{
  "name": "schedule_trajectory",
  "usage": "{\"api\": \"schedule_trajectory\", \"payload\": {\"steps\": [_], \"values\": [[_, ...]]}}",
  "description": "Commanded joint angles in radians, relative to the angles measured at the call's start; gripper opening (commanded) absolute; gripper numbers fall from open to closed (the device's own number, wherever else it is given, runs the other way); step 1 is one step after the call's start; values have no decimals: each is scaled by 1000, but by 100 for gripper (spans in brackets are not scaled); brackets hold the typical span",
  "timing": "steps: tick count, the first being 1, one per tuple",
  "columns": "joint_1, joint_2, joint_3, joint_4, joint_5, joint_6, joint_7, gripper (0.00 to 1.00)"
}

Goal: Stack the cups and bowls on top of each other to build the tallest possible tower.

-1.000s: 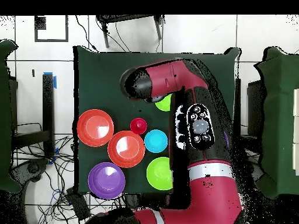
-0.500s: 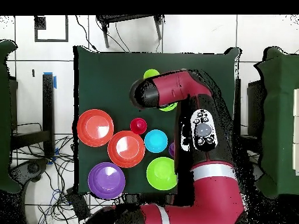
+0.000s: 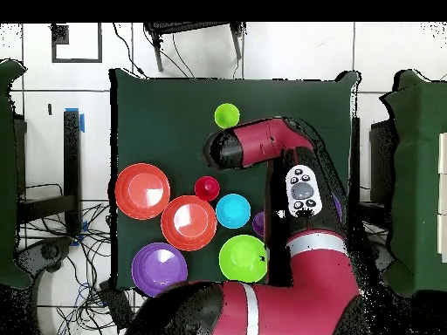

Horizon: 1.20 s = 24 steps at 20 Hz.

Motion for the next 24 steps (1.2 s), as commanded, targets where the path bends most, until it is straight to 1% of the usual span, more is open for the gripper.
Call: {"api": "schedule_trajectory", "payload": {"steps": [1, 11, 15, 16, 19, 23, 24], "values": [[21, 94, 3, 47, -17, -41, 102, 100], [41, 46, -4, 119, 24, -33, 145, 100], [48, 5, -16, 178, 39, -44, 171, 100], [45, -16, -22, 209, 40, -55, 175, 100], [47, -47, -31, 248, 50, -60, 181, 100], [52, -76, -32, 269, 62, -54, 173, 100], [50, -74, -27, 263, 68, -53, 168, 100]]}}
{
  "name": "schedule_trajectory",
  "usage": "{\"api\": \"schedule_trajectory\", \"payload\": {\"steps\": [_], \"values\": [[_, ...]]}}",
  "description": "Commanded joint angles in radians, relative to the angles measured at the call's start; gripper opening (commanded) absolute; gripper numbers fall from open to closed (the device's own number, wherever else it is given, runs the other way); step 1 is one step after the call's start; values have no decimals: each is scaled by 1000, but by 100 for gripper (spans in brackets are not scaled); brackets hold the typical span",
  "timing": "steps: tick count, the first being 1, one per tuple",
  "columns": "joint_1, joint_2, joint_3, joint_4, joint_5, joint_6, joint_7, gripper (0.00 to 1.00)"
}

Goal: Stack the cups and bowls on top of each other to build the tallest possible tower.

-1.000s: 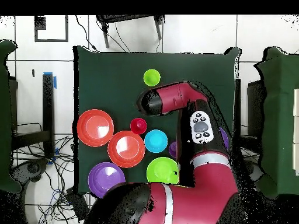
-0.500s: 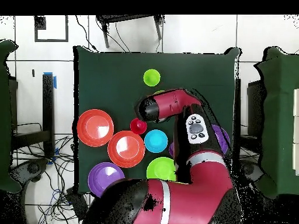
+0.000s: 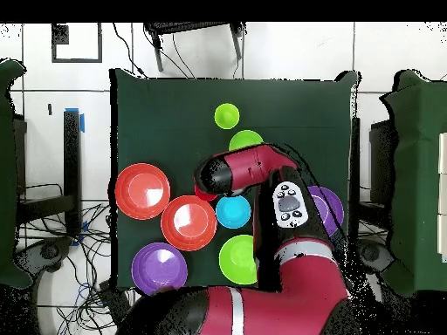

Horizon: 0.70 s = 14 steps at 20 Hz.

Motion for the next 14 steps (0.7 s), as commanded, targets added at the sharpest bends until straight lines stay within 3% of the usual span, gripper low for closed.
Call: {"api": "schedule_trajectory", "payload": {"steps": [1, 8, 14], "values": [[17, -52, 14, 92, 41, -48, 163, 100], [37, 6, 38, -31, 79, 32, 123, 100], [31, 47, 44, -45, 78, -35, 116, 100]]}}
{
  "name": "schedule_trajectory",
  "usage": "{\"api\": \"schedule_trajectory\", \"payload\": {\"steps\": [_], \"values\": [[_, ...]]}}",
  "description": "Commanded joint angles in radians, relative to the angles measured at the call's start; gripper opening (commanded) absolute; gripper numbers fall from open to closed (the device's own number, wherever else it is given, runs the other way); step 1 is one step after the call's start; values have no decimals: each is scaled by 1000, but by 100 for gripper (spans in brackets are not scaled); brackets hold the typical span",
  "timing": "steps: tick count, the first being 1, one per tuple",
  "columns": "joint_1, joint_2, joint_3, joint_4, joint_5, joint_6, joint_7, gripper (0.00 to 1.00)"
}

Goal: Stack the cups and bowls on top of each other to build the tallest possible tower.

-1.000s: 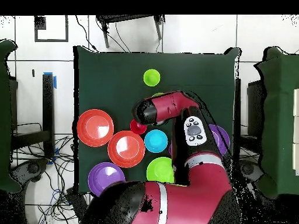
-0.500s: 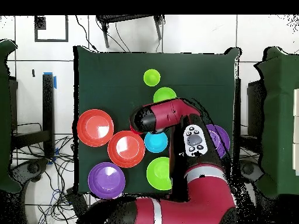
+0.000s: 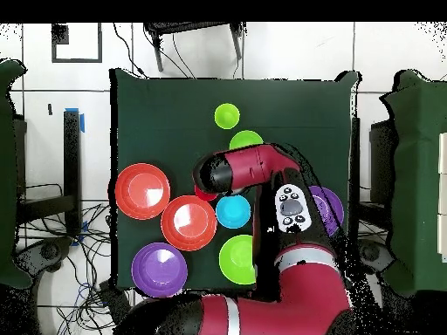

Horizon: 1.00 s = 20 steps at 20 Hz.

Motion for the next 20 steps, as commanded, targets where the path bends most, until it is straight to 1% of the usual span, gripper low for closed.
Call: {"api": "schedule_trajectory", "payload": {"steps": [1, 5, 8, 11, 16, 20], "values": [[24, 80, 56, -54, 20, -44, 116, 100], [21, 84, 58, -45, 24, -67, 119, 100], [30, 118, 53, -81, 20, -74, 125, 100], [31, 134, 51, -99, 14, -83, 123, 100], [23, 135, 51, -103, 5, -99, 110, 100], [24, 154, 48, -110, 0, -120, 116, 100]]}}
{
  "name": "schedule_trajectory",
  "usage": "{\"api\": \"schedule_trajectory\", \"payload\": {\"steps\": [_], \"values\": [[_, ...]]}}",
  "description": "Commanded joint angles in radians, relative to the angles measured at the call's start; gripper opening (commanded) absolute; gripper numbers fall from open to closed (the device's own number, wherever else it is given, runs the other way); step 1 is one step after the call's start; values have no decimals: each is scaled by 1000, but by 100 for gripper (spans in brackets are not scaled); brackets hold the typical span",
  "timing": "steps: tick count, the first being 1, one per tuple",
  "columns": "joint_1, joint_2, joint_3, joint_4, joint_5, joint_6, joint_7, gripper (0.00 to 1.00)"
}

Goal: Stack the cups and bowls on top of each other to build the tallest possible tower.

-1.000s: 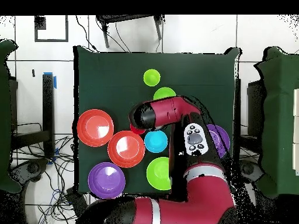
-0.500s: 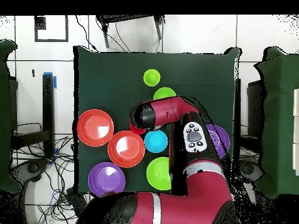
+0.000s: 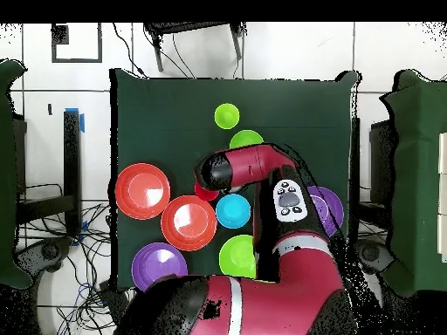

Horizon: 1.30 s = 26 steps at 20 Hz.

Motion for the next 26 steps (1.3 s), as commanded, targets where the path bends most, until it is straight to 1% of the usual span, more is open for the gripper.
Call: {"api": "schedule_trajectory", "payload": {"steps": [1, 11, 13, 18, 23, 26], "values": [[24, 84, 47, -70, -13, -112, 118, 100], [22, 101, 50, -91, -9, -144, 104, 100], [25, 84, 50, -92, 0, -115, 91, 100], [54, 2, 39, -83, 35, 14, 74, 100], [70, -25, 31, -86, 50, 65, 72, 100], [76, -19, 30, -93, 53, 69, 77, 100]]}}
